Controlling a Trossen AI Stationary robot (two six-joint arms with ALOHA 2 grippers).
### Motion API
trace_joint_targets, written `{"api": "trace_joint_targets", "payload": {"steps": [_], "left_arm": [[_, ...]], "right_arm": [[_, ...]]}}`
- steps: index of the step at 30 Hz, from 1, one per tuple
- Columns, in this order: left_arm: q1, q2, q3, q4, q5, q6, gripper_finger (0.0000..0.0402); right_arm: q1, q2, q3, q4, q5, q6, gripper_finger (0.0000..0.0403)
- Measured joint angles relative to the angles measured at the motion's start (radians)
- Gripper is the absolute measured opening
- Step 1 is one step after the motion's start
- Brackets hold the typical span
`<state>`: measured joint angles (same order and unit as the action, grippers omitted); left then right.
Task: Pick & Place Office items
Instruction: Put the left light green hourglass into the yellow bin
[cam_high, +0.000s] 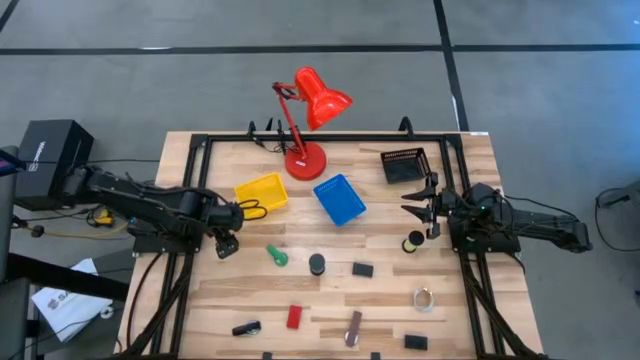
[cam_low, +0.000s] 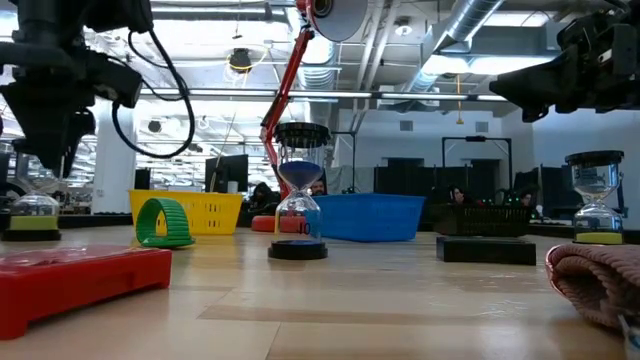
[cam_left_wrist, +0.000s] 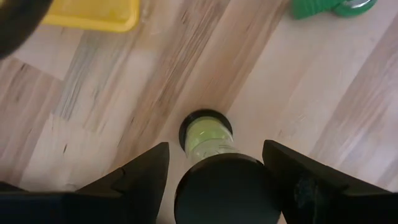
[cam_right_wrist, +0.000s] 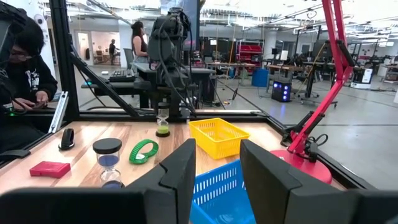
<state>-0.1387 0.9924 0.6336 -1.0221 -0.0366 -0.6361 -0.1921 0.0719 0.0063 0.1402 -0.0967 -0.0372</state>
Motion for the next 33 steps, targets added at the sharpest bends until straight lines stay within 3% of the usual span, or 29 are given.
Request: {"api": "trace_joint_targets", "payload": {"steps": [22, 33], "left_arm": [[0.000, 0.000, -0.013, -0.090, 0.003, 0.001, 0.0238], [0.000, 0.000, -0.013, -0.089, 0.007, -0.032, 0.0199]], "right_arm": [[0.000, 0.000, 0.000, 0.001, 0.000, -0.023, 0.0117], [0.000, 0.000, 0.000, 0.001, 0.000, -0.024, 0.0117]]}}
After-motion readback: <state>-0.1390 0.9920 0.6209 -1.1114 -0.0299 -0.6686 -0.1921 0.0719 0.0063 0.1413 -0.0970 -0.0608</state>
